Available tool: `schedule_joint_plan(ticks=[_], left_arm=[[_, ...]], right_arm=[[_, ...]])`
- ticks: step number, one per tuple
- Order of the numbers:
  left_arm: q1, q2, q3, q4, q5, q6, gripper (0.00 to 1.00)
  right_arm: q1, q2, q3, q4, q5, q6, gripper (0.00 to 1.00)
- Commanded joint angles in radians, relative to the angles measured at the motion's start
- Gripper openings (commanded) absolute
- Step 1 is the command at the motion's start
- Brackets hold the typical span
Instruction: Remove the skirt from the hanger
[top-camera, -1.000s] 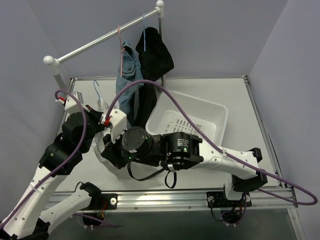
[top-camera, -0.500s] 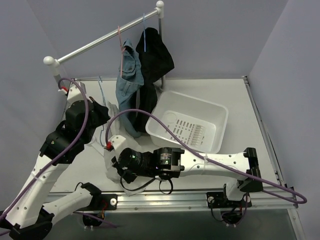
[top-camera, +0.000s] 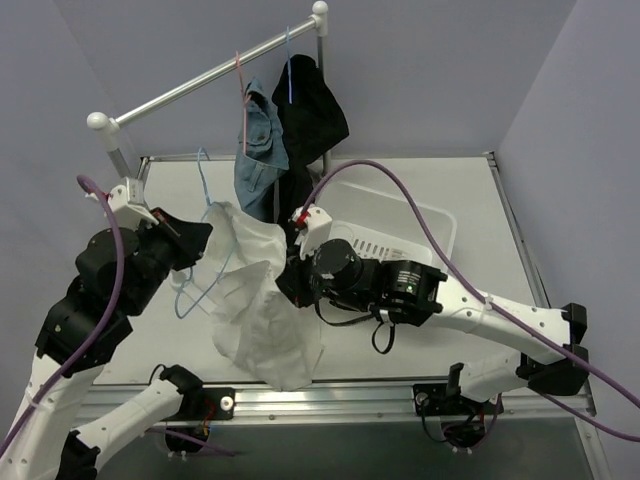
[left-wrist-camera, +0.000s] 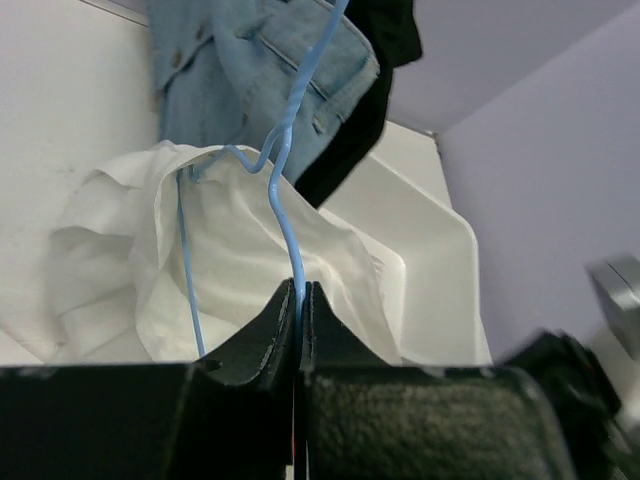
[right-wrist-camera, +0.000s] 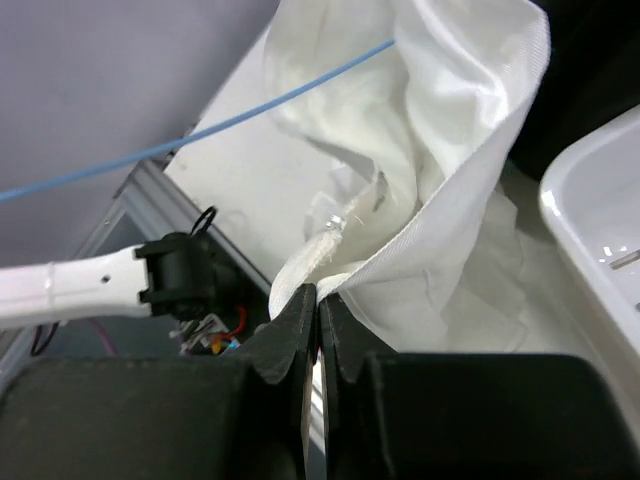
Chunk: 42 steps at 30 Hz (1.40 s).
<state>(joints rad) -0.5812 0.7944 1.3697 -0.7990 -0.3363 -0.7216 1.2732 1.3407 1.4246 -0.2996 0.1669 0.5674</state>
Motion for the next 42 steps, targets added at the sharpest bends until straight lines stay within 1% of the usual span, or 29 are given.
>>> schedule_joint_plan(ticks=[1, 2, 6, 10, 11, 16, 17, 19, 20, 22, 24, 27, 28, 30, 33, 34, 37, 39, 42], left_arm=[[0.000, -0.078, 0.017, -0.003, 0.203, -0.025, 0.02], [0.000, -0.095, 0.020, -0.032, 0.248, -0.036, 0.02], [0.000, -0.202, 0.067, -0.098, 0.336, -0.064, 0.02], [0.000, -0.230, 0.192, -0.164, 0.404, -0.055, 0.02], [0.001, -0.231, 0.247, -0.219, 0.402, -0.055, 0.02], [0.001, -0.251, 0.360, -0.389, 0.337, -0.068, 0.02], [0.001, -0.262, 0.373, -0.449, 0.312, -0.070, 0.02], [0.001, -0.268, 0.400, -0.512, 0.257, -0.071, 0.02], [0.000, -0.270, 0.404, -0.560, 0.244, -0.075, 0.02], [0.001, -0.273, 0.387, -0.574, 0.234, -0.076, 0.02], [0.000, -0.279, 0.362, -0.554, 0.238, -0.073, 0.02], [0.000, -0.270, 0.312, -0.500, 0.259, -0.065, 0.02], [0.000, -0.265, 0.301, -0.485, 0.267, -0.061, 0.02], [0.001, -0.244, 0.278, -0.454, 0.284, -0.046, 0.02], [0.001, -0.209, 0.264, -0.425, 0.312, -0.016, 0.02], [0.001, -0.199, 0.264, -0.422, 0.316, -0.009, 0.02], [0.001, -0.169, 0.256, -0.417, 0.333, 0.013, 0.02], [0.001, -0.155, 0.244, -0.420, 0.336, 0.021, 0.02], [0.001, -0.149, 0.229, -0.431, 0.336, 0.024, 0.02]], right_arm=[[-0.055, 0.083, 0.065, -0.007, -0.026, -0.038, 0.00], [-0.079, 0.101, 0.086, -0.025, -0.024, -0.049, 0.00], [-0.159, 0.175, 0.201, -0.070, -0.055, -0.096, 0.00], [-0.201, 0.169, 0.266, -0.058, -0.101, -0.135, 0.00], [-0.204, 0.167, 0.287, -0.073, -0.090, -0.144, 0.00], [-0.228, 0.164, 0.447, -0.121, -0.049, -0.179, 0.00], [-0.230, 0.164, 0.521, -0.137, -0.037, -0.191, 0.00], [-0.230, 0.170, 0.604, -0.147, -0.007, -0.199, 0.00], [-0.230, 0.170, 0.687, -0.147, 0.003, -0.204, 0.00], [-0.230, 0.167, 0.762, -0.139, 0.040, -0.213, 0.00], [-0.230, 0.158, 0.848, -0.112, 0.068, -0.241, 0.00], [-0.230, 0.152, 0.924, -0.081, 0.144, -0.312, 0.00], [-0.229, 0.149, 0.930, -0.070, 0.169, -0.337, 0.00], [-0.230, 0.140, 0.932, -0.043, 0.270, -0.380, 0.00], [-0.232, 0.138, 0.925, 0.010, 0.387, -0.493, 0.00], [-0.235, 0.141, 0.918, 0.023, 0.413, -0.559, 0.00], [-0.262, 0.173, 0.947, 0.080, 0.462, -0.688, 0.00], [-0.285, 0.195, 0.968, 0.114, 0.486, -0.724, 0.00], [-0.294, 0.195, 0.981, 0.223, 0.493, -0.784, 0.00]])
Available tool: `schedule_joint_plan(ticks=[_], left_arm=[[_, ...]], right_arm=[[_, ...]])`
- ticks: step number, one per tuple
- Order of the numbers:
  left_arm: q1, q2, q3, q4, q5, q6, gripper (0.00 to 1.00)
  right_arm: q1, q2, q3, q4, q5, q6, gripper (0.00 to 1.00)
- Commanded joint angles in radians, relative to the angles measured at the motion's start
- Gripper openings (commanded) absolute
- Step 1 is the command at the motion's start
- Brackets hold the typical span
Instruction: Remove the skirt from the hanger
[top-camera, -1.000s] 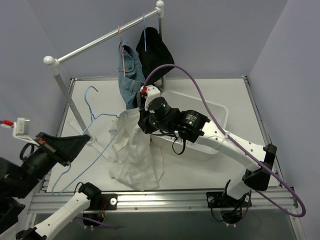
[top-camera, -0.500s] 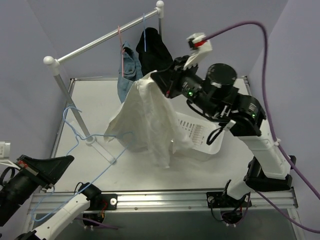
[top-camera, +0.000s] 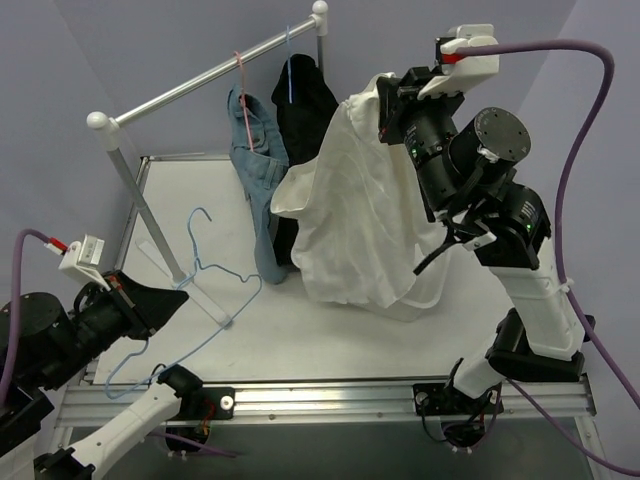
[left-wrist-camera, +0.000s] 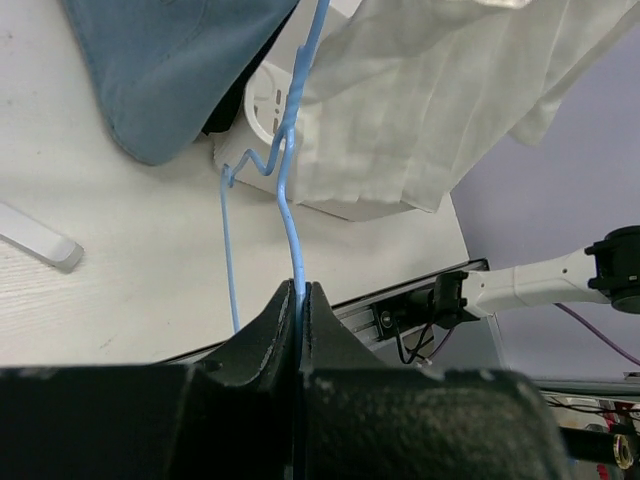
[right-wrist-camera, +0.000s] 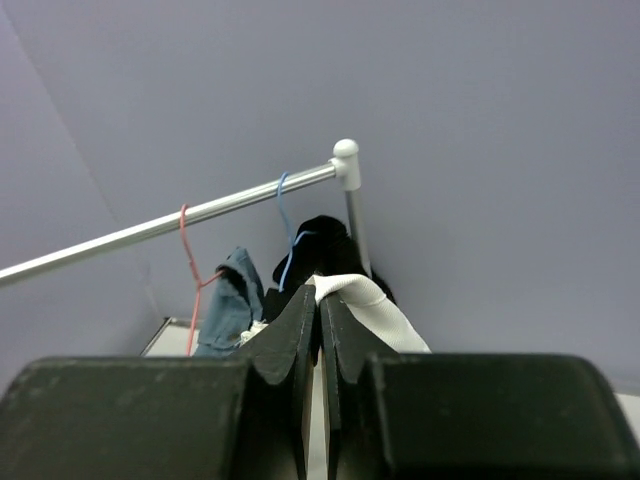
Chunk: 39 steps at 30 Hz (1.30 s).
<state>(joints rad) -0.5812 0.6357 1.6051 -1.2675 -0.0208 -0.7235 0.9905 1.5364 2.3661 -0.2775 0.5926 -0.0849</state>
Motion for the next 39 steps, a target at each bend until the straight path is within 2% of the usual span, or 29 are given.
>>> schedule_joint_plan(ticks=[1, 5, 7, 11, 15, 23, 27, 29, 34, 36, 37, 38, 39], left_arm=[[0.000, 0.009, -0.008, 0.034, 0.021, 0.026, 0.02], [0.001, 0.015, -0.007, 0.010, 0.013, 0.029, 0.02], [0.000, 0.018, -0.004, 0.003, 0.002, 0.036, 0.02], [0.001, 0.045, 0.010, 0.019, -0.036, 0.055, 0.02], [0.001, 0.102, 0.041, 0.039, -0.074, 0.081, 0.02], [0.001, 0.199, 0.104, 0.068, -0.177, 0.142, 0.02], [0.001, 0.245, 0.148, 0.123, -0.225, 0.162, 0.02], [0.001, 0.277, 0.170, 0.151, -0.244, 0.177, 0.02], [0.001, 0.369, 0.249, 0.206, -0.303, 0.206, 0.02], [0.000, 0.392, 0.266, 0.223, -0.335, 0.211, 0.02], [0.001, 0.412, 0.272, 0.227, -0.350, 0.211, 0.02], [0.000, 0.418, 0.273, 0.232, -0.366, 0.210, 0.02], [0.001, 0.424, 0.271, 0.246, -0.398, 0.208, 0.02]], right_arm=[[-0.013, -0.002, 0.041, 0.255, 0.069, -0.144, 0.00], [-0.018, 0.024, 0.093, 0.311, 0.070, -0.196, 0.00], [-0.023, 0.021, 0.064, 0.310, 0.087, -0.225, 0.00], [-0.058, -0.053, -0.108, 0.288, 0.087, -0.167, 0.00], [-0.075, -0.131, -0.307, 0.210, 0.062, -0.026, 0.00], [-0.105, -0.288, -0.586, 0.118, 0.050, 0.152, 0.00], [-0.162, -0.325, -0.728, 0.057, 0.058, 0.243, 0.00], [-0.242, -0.315, -0.783, 0.022, 0.015, 0.334, 0.00], [-0.426, -0.225, -0.829, -0.173, -0.134, 0.514, 0.00], [-0.450, -0.191, -0.837, -0.247, -0.165, 0.542, 0.00], [-0.458, -0.158, -0.835, -0.270, -0.203, 0.547, 0.05], [-0.475, -0.141, -0.832, -0.291, -0.226, 0.547, 0.38], [-0.480, -0.124, -0.823, -0.325, -0.246, 0.544, 0.53]])
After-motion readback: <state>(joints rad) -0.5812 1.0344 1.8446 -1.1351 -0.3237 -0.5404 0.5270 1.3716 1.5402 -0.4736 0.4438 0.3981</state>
